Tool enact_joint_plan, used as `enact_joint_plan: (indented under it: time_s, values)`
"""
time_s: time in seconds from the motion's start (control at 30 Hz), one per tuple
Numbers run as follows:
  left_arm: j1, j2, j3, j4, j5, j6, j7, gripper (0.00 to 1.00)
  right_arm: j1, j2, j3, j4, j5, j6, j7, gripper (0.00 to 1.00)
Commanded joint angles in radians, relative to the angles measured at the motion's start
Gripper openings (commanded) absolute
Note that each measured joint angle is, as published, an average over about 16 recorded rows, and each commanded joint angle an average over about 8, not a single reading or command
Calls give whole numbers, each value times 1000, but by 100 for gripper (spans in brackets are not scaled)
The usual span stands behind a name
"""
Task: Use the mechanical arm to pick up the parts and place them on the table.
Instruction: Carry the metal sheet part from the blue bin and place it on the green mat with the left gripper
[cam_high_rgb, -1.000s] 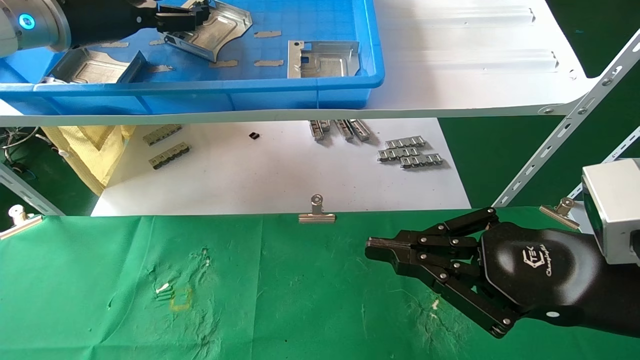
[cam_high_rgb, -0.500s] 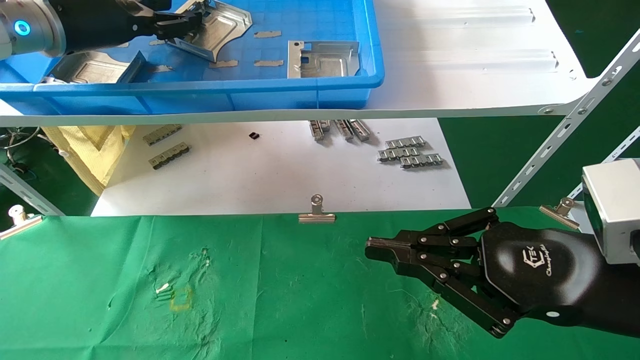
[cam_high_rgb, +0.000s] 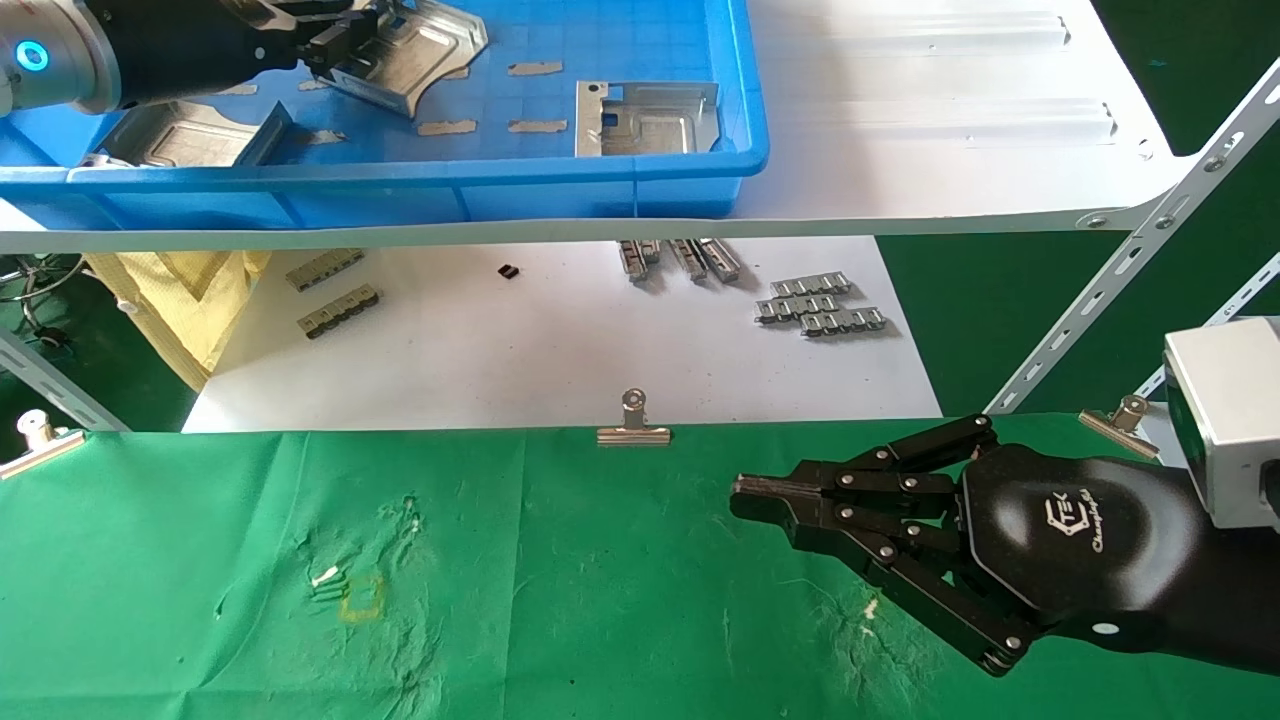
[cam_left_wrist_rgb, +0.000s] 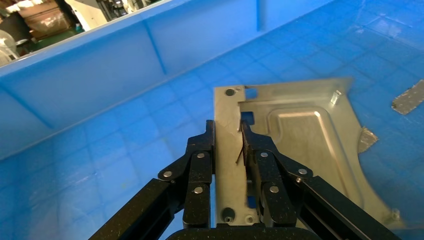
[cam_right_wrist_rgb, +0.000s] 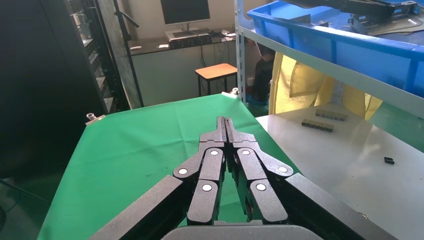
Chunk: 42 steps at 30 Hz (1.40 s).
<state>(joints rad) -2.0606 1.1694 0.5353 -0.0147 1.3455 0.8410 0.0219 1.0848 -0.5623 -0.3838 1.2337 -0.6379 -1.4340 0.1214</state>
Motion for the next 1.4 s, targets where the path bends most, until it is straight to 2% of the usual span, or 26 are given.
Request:
enact_joint_plan:
  time_s: [0.03, 0.23, 0.63, 0.77, 0.9, 1.03, 1.23, 1.4]
  values:
    - [-1, -1, -3, 0, -4, -5, 0, 0, 0, 0, 0, 0, 0, 0, 0, 98]
    - [-15, -39, -25, -36, -38, 116, 36, 0, 0, 0, 0, 0, 0, 0, 0, 100]
    - [23, -175, -77, -107, -131, 608, 204, 0, 0, 0, 0, 0, 0, 0, 0, 100]
    - [49, -211, -84, -133, -157, 725, 253, 0, 0, 0, 0, 0, 0, 0, 0, 100]
    - [103, -253, -82, -220, -214, 765, 289, 0, 0, 0, 0, 0, 0, 0, 0, 100]
    - [214, -330, -55, -399, -330, 772, 298, 0, 0, 0, 0, 0, 0, 0, 0, 100]
    - [414, -489, 61, -669, -489, 766, 347, 0, 0, 0, 0, 0, 0, 0, 0, 100]
    - [484, -549, 171, -691, -476, 753, 482, 0, 0, 0, 0, 0, 0, 0, 0, 100]
